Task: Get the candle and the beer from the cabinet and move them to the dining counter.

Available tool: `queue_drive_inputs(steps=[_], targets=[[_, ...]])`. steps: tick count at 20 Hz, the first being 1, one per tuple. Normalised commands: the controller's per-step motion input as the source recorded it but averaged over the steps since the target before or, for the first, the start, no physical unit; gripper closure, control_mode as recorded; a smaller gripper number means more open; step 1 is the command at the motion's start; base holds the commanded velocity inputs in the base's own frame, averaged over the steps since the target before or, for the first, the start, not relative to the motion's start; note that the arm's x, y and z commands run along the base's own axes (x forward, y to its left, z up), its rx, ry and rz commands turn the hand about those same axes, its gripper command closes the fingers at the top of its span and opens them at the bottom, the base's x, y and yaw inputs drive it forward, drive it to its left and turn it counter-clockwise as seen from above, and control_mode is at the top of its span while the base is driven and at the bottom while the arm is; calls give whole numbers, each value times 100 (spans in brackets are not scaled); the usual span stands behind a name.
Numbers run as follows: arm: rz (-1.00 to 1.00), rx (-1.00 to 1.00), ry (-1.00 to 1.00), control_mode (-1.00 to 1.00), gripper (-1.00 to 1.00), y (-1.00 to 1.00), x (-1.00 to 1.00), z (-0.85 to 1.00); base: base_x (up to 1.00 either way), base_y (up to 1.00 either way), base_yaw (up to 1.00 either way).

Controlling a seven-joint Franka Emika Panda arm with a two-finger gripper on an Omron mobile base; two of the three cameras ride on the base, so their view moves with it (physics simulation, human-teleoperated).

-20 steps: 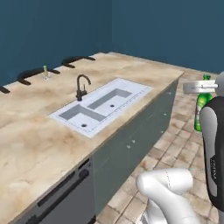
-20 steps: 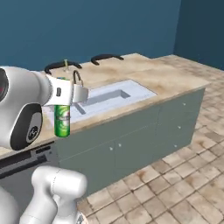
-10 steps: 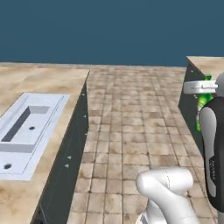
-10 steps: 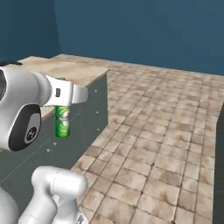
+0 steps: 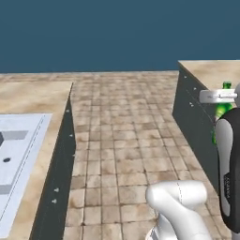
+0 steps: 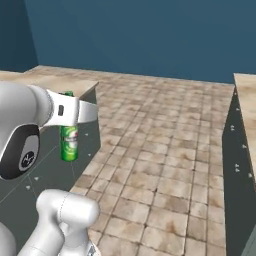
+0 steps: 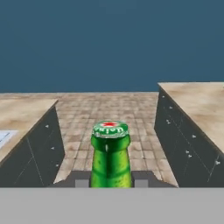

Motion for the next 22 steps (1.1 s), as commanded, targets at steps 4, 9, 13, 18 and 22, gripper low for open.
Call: queue_drive_inputs(steps=[4, 9, 13, 18, 22], targets=[[0, 0, 0, 100, 100, 0, 0, 0, 100, -19, -9], [0, 0, 0, 100, 100, 0, 0, 0, 100, -19, -14], [0, 0, 0, 100, 100, 0, 0, 0, 100, -10, -15], [0, 0, 0, 100, 100, 0, 0, 0, 100, 0, -15], [0, 0, 0, 100, 100, 0, 0, 0, 100, 0, -13]])
